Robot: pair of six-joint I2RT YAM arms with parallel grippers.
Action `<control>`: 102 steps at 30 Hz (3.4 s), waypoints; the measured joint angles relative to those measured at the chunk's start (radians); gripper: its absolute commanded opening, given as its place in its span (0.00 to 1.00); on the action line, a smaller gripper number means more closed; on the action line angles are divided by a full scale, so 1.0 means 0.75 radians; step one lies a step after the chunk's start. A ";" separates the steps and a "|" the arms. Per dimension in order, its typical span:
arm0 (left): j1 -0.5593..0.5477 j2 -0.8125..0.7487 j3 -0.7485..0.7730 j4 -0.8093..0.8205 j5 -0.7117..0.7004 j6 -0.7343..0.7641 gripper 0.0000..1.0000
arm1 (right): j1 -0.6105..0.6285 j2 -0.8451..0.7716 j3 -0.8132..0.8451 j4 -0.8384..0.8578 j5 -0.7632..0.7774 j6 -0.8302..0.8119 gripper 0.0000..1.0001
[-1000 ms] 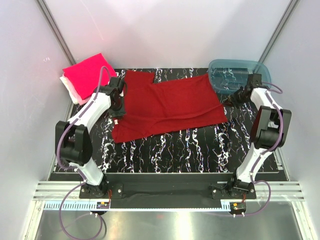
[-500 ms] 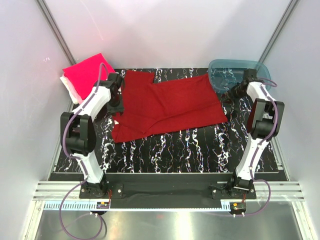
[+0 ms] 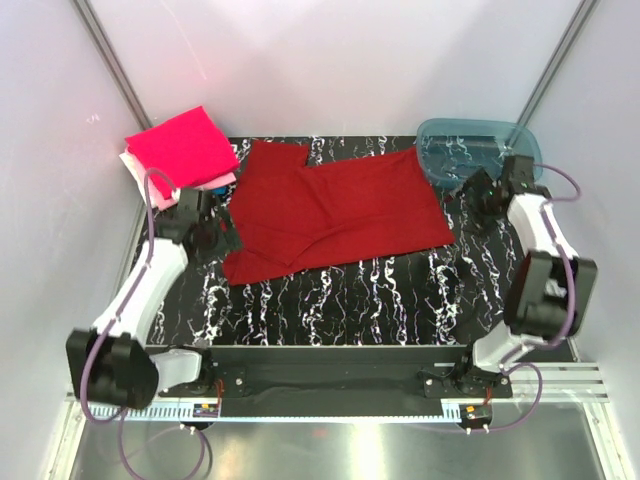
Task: Fold and stack the t-shirts
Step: Fold the tshirt
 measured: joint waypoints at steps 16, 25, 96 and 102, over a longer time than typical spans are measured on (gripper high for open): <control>0.006 -0.207 -0.614 0.429 0.089 -0.250 0.95 | -0.039 -0.002 -0.441 0.189 -0.035 -0.022 0.79; 0.016 -0.134 -0.684 0.617 0.070 -0.300 0.87 | -0.040 0.170 -0.316 0.263 -0.048 -0.024 0.66; 0.003 0.815 0.925 0.142 0.030 0.134 0.74 | 0.623 -1.211 -0.878 0.103 0.073 0.179 0.99; -0.017 1.366 1.562 0.084 0.016 0.250 0.74 | 1.094 -1.145 -1.140 0.375 0.242 0.285 0.99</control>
